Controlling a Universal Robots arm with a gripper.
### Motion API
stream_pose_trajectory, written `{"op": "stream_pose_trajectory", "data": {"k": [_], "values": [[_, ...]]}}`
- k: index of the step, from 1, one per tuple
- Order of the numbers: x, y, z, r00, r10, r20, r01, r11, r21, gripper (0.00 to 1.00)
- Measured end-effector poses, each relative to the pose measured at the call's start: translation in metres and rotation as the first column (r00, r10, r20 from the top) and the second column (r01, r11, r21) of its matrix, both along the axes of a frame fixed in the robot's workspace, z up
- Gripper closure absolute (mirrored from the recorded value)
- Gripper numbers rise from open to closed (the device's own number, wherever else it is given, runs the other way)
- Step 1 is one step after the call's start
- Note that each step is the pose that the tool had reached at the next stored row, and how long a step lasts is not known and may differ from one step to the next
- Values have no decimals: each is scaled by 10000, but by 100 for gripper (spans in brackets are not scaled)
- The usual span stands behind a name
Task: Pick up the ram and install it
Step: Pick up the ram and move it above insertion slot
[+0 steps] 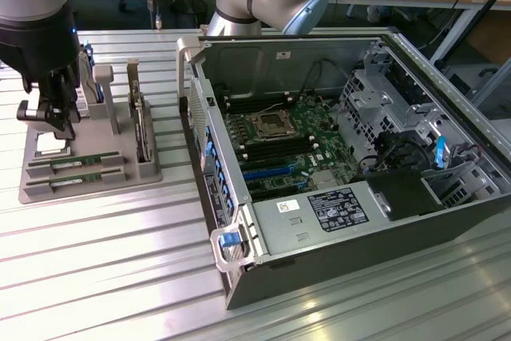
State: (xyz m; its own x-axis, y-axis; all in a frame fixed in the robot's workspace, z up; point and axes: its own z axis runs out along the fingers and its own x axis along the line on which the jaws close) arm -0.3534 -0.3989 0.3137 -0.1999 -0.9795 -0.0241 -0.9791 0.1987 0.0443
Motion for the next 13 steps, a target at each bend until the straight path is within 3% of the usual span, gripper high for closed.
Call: {"op": "stream_pose_trajectory", "data": {"k": [13], "values": [[0,0,-71,10000,0,1,0,10000,0,64]]}}
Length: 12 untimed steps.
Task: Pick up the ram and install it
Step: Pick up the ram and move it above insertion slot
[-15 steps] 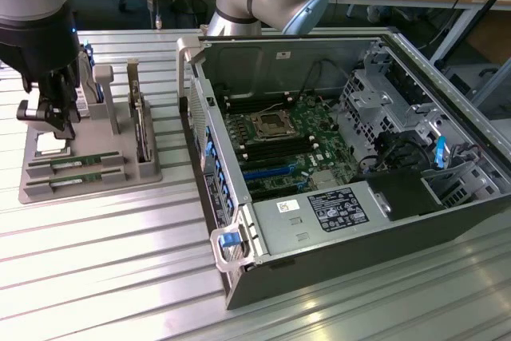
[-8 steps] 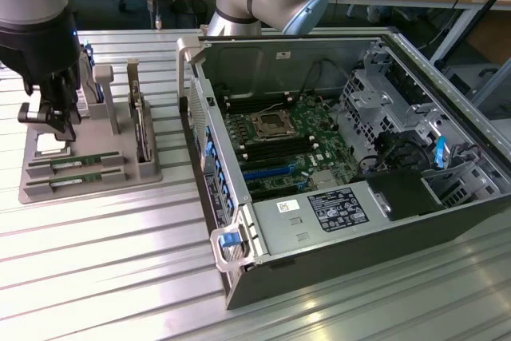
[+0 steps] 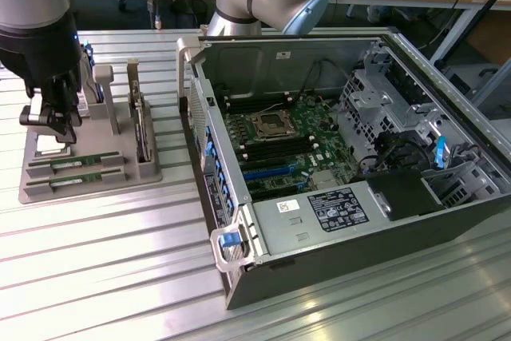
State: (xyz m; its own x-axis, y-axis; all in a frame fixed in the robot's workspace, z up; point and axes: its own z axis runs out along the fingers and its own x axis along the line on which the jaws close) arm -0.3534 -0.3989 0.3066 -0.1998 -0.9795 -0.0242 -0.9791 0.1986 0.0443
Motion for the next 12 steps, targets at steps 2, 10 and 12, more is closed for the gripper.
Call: {"op": "stream_pose_trajectory", "data": {"k": [2,10,12], "values": [[0,0,-12,10000,0,0,0,10000,0,64],[0,0,-51,10000,0,0,0,10000,0,64],[0,0,-64,10000,0,0,0,10000,0,64]]}}
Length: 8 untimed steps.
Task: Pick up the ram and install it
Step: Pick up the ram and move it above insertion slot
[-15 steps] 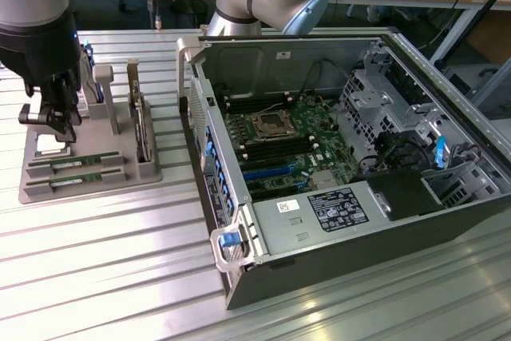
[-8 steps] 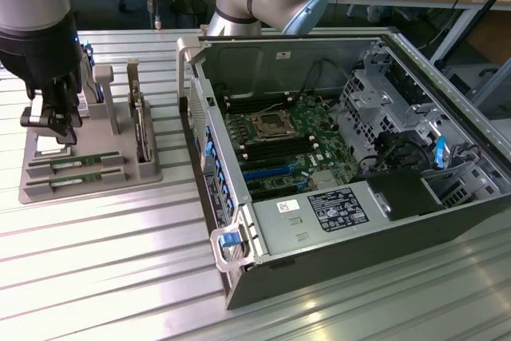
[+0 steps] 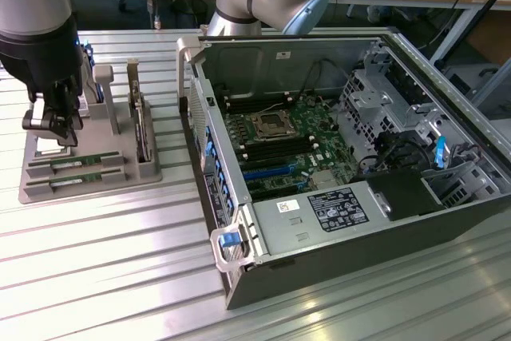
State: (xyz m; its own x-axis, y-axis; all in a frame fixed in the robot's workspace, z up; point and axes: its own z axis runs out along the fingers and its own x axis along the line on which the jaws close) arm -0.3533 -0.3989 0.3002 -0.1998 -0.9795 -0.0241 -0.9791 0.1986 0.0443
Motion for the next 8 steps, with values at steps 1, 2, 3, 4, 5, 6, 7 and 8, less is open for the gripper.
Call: {"op": "stream_pose_trajectory", "data": {"k": [1,2,3,4,5,6,7,8], "values": [[0,0,-6,10000,0,0,0,10000,0,64],[0,0,-9,10000,0,-1,0,10000,-1,64],[0,0,-12,10000,0,-1,0,10000,0,64],[0,0,-18,10000,0,0,0,10000,0,64],[0,0,-21,10000,0,0,0,10000,0,64],[0,0,-25,10000,0,0,0,10000,0,64],[0,0,-28,10000,0,0,0,10000,0,64],[0,0,-34,10000,0,0,0,10000,0,64]]}}
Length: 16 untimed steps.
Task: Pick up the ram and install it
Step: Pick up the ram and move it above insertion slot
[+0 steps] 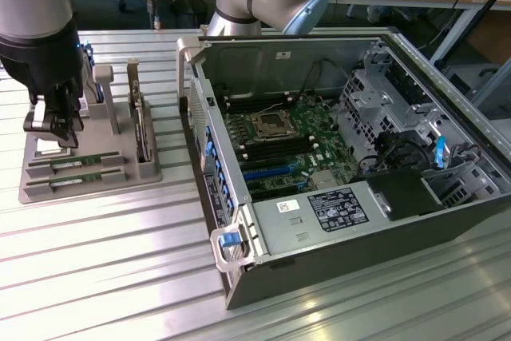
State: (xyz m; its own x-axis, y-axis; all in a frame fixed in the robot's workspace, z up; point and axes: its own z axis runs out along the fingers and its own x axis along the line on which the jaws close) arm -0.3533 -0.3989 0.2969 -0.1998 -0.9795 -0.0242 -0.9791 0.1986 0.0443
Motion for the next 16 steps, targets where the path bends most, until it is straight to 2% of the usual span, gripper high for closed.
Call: {"op": "stream_pose_trajectory", "data": {"k": [16], "values": [[0,0,-90,10000,0,0,0,10000,0,64]]}}
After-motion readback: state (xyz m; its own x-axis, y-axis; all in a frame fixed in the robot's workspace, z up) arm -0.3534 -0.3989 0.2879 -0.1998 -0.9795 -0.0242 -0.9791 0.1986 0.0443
